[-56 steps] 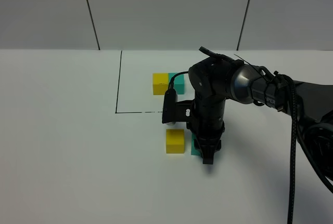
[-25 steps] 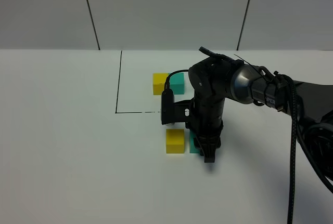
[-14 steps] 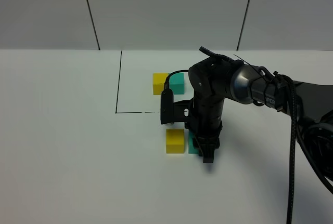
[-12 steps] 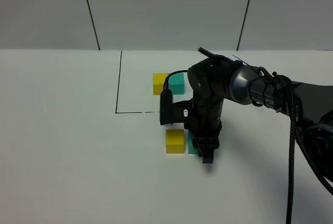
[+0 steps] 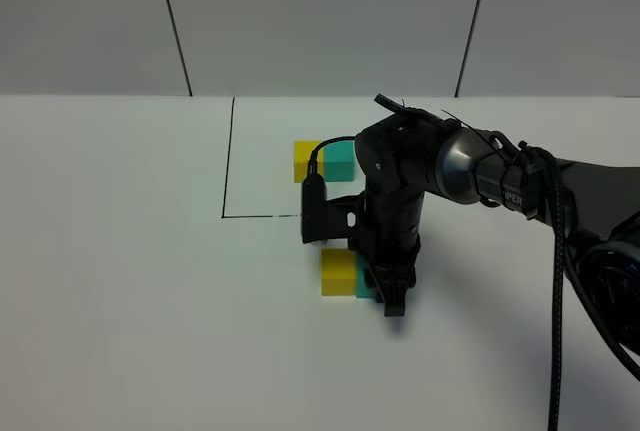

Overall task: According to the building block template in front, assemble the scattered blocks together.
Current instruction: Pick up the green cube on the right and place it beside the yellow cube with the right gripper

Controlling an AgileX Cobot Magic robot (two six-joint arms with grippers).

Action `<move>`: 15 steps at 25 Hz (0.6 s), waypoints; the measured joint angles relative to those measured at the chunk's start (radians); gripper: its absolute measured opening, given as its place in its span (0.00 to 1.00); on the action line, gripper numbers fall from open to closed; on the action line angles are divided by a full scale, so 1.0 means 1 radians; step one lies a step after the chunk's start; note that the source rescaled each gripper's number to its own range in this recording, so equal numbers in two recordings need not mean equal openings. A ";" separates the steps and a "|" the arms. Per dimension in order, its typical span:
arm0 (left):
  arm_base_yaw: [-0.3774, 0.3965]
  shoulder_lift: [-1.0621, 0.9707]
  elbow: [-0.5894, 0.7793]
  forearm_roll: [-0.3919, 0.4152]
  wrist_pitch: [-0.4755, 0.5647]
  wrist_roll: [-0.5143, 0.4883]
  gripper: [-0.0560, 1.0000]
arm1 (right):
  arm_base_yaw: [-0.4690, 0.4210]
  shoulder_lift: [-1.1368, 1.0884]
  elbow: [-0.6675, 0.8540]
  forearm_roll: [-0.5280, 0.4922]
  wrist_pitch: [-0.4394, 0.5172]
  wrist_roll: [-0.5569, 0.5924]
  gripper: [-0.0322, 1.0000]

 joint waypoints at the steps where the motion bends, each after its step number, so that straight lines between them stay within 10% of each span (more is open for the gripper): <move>1: 0.000 0.000 0.000 0.000 0.000 0.000 0.50 | 0.000 0.000 0.000 0.001 -0.001 0.000 0.04; 15: 0.000 0.000 0.000 0.000 0.000 0.000 0.50 | 0.000 0.000 0.000 0.003 -0.009 0.000 0.04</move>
